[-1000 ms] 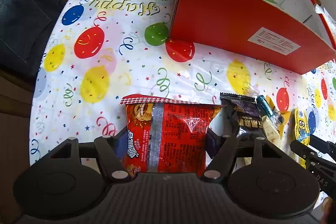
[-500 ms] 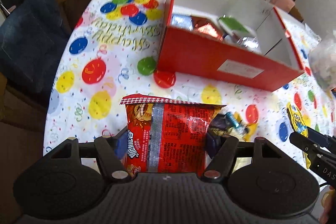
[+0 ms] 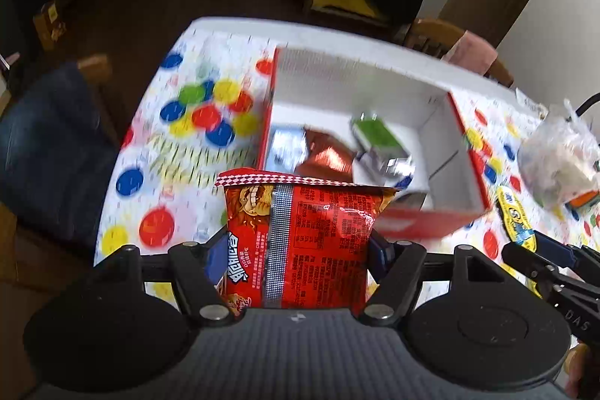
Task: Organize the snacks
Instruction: 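Carry the red chip bag and Minion lollipop over the red box and lower them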
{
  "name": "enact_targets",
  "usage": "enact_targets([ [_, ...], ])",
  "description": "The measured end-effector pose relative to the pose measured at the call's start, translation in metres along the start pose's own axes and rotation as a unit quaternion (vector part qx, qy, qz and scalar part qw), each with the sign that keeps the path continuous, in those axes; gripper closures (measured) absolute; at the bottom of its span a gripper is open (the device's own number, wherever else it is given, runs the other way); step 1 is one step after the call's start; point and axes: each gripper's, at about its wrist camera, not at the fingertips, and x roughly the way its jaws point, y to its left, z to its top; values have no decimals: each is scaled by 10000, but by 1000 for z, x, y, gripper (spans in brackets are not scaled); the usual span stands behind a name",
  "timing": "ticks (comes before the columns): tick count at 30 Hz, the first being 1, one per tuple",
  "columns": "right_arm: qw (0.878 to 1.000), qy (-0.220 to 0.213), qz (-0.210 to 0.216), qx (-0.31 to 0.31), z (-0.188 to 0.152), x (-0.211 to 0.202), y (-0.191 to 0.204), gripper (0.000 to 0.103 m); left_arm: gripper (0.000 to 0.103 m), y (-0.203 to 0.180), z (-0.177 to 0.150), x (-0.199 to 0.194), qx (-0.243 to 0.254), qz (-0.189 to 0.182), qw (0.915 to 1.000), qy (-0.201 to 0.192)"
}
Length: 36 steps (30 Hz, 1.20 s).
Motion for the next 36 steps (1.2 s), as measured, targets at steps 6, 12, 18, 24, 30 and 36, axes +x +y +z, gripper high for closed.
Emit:
enact_targets([
  [6, 9998, -152, 35, -127, 26, 9, -1, 56, 33, -17, 30, -2, 171, 60, 9996, -229],
  [12, 9998, -137, 98, -71, 47, 28, -11, 56, 33, -32, 56, 7, 282, 82, 9992, -281],
  [18, 9998, -59, 88, -143, 64, 49, -17, 56, 33, -46, 76, 28, 424, 256, 9985, -218],
  [24, 9993, 32, 66, -359, 78, 72, -19, 56, 33, -54, 96, 53, 531, 443, 9976, -98],
  [30, 9985, 186, 130, -496, 91, 101, -19, 56, 33, -56, 111, 87, 589, 654, 9960, 131],
  [36, 9965, 437, 241, -676, 99, 137, -16, 56, 33, -60, 120, 121, 656, 789, 9939, 392],
])
